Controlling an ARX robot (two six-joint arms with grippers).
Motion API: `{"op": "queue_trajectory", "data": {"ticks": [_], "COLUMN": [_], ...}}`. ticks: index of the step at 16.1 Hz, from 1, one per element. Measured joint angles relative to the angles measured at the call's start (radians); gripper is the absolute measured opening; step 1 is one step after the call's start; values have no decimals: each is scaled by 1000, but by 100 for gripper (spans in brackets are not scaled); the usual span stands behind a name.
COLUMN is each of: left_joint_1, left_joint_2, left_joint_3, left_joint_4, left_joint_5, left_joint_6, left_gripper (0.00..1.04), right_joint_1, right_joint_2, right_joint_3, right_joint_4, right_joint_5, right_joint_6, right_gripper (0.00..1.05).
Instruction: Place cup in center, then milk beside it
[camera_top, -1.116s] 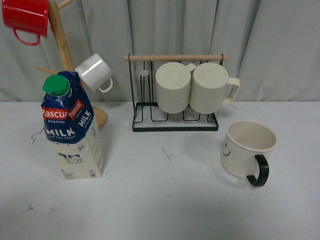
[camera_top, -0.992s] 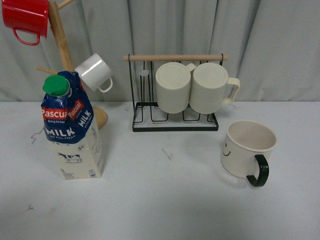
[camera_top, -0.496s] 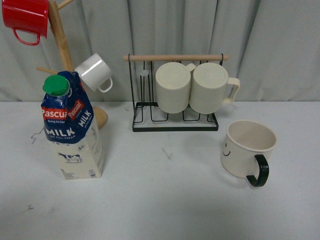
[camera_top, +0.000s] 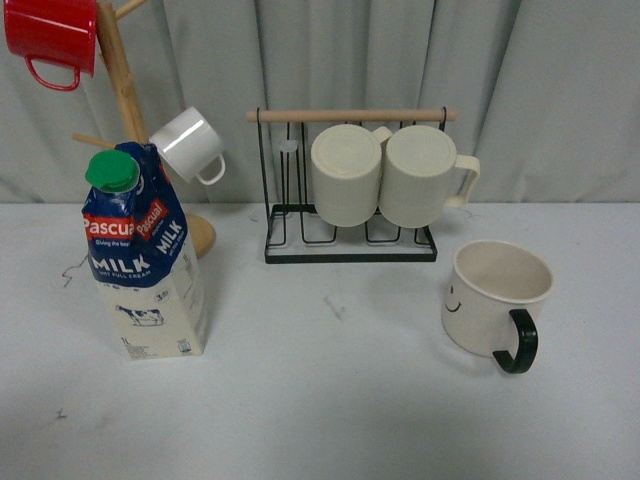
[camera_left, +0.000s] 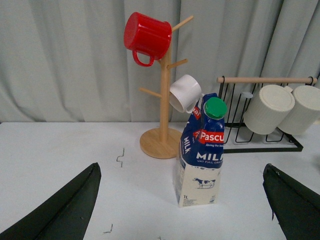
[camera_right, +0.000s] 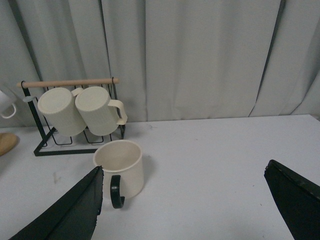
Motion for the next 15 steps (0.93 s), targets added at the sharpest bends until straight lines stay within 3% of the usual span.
{"op": "queue_trajectory", "data": {"ticks": [8,9,10,11,13,15], "left_joint_1": [0,0,0,0,0,0], "left_joint_2": [0,0,0,0,0,0], "left_joint_3": [0,0,0,0,0,0], "left_joint_4": [0,-1,0,0,0,0], "left_joint_5": [0,-2,-1,-2,0,0], "left_joint_6": [0,0,0,0,0,0], "left_gripper": [98,98,98,98,98,98], "right_joint_1": [0,-89,-149,-109,-56,9], "right_joint_2": [0,92,496,628,1025,1378], "right_joint_3": [0,27,135,185,376,598], "right_joint_4": [0,-35,232,339,505,438], "right_joint_5": [0,-209,-434,-429,-288,-147], "right_joint_6": [0,14,49,58,92,107], "right_gripper": [98,98,98,98,98,98]}}
